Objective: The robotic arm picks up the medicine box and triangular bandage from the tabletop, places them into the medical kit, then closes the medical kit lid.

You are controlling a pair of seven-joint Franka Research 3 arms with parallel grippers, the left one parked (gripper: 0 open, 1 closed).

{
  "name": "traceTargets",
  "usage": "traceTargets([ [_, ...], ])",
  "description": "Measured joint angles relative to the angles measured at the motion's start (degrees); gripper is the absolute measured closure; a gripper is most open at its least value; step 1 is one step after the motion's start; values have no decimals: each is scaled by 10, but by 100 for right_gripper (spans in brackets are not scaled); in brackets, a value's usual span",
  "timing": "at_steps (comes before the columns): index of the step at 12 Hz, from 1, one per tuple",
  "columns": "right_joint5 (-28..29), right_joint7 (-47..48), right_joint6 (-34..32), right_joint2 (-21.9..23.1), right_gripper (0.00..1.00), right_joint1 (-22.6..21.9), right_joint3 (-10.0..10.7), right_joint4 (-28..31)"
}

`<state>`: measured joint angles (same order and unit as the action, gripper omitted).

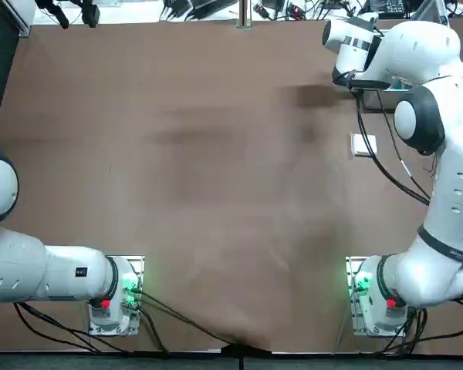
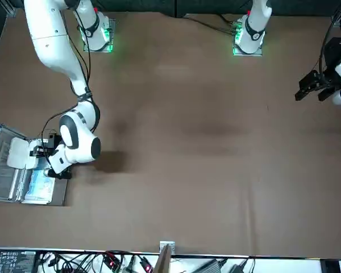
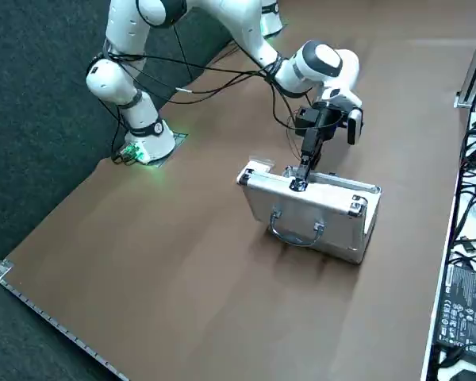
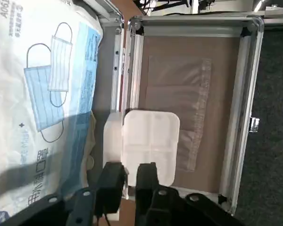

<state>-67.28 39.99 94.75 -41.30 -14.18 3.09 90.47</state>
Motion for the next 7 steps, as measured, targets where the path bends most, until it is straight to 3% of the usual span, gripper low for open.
traceTargets([
  [7,38,-1,1,5,73,-4,-4,-15],
])
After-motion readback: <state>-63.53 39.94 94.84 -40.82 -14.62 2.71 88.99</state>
